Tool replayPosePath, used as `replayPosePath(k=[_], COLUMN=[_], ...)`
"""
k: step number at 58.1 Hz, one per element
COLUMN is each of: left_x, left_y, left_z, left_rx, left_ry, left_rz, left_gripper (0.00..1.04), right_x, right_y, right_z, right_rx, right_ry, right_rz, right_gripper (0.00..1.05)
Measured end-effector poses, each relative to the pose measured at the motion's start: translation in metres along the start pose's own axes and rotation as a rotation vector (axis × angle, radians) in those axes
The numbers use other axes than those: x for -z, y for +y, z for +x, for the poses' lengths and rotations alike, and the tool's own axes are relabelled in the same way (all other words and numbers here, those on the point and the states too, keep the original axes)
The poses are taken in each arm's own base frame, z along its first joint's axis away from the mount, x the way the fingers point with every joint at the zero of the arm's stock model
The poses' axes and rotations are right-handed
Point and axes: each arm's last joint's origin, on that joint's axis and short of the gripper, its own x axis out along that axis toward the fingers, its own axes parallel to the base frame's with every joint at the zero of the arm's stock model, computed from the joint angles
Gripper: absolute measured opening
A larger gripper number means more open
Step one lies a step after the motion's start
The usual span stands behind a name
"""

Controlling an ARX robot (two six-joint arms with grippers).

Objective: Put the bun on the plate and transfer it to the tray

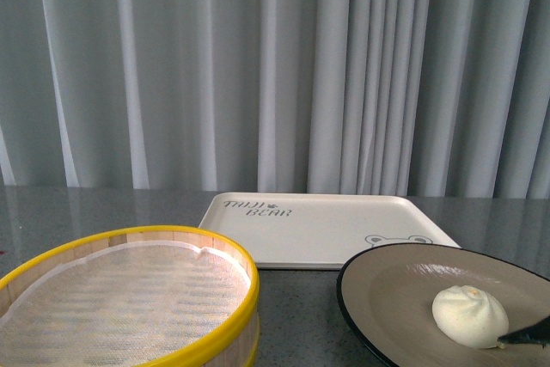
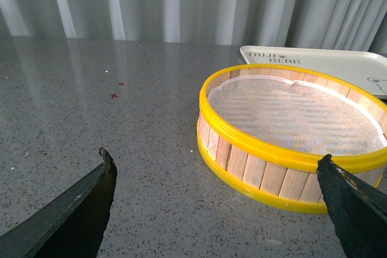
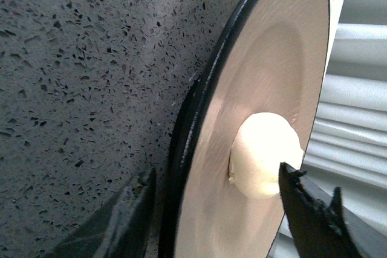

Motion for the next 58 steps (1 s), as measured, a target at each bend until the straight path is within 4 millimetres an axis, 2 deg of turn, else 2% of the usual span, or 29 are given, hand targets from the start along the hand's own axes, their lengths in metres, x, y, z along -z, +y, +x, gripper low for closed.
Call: replayPosePath(k=[7,11,14,17,25,39,51,58], left_x=[0.000,0.000,0.000,0.000,0.000,0.000,0.000,0.000], left_y=[0.000,0.000,0.000,0.000,0.000,0.000,0.000,0.000], left_z=[0.000,0.000,0.000,0.000,0.000,0.000,0.000,0.000], left_rx=[0.000,0.000,0.000,0.000,0.000,0.000,0.000,0.000], left_ry=[0.000,0.000,0.000,0.000,0.000,0.000,0.000,0.000], left_rz=[0.000,0.000,0.000,0.000,0.000,0.000,0.000,0.000], left_gripper=[0.98,0.98,0.98,0.98,0.98,0.98,0.98,0.98], right_x=[0.002,0.003,0.005,0.005,0.006,0.004,0.013,0.023], right_y=[0.008,0.010,0.012,0.007,0.009,-0.003,-0.053,-0.071], right_z=[-0.001,-0.002,-0.005,-0.009,-0.012,-0.022,-0.025,-0.017], right_rx=[-0.020,-0.022,-0.008,0.035,0.065,0.121,0.287,0.342], right_ry=[0.003,0.009,0.008,0.019,0.034,0.055,0.069,0.074], right_rz=[-0.008,-0.013,-0.027,-0.054,-0.092,-0.133,-0.161,-0.146], right_gripper=[0.31,0.21,0.08,0.03,0.03,0.03,0.03,0.03])
